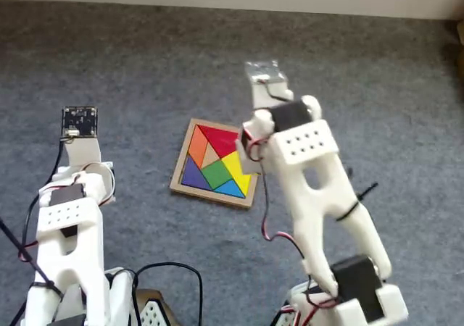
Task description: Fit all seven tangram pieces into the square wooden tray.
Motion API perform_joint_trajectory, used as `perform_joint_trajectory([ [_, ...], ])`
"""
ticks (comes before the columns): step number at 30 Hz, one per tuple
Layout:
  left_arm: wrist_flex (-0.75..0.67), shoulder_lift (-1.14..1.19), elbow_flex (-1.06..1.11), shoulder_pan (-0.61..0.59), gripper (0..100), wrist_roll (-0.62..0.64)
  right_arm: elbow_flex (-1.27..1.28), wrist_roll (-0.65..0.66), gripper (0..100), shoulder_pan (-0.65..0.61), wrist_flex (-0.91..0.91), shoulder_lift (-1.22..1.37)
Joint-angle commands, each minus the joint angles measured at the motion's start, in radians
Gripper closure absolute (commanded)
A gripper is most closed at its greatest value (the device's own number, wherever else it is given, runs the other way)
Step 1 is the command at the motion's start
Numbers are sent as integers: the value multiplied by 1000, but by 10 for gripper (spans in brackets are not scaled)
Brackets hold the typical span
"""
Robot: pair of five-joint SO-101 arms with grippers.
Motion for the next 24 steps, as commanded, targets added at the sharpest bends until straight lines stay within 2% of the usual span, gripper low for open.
perform_joint_trajectory([
  [1,-17,-30,-53,47,987,0,185,15,993,85,-88,-182],
  [7,-14,-33,-53,58,987,0,542,15,993,179,-286,-470],
  [11,-15,-119,-1,59,987,2,760,15,993,234,-432,-665],
  [18,-15,-513,228,116,987,0,1055,15,993,249,-598,-970],
  [24,-9,-863,392,124,983,0,1191,15,990,249,-624,-1145],
])
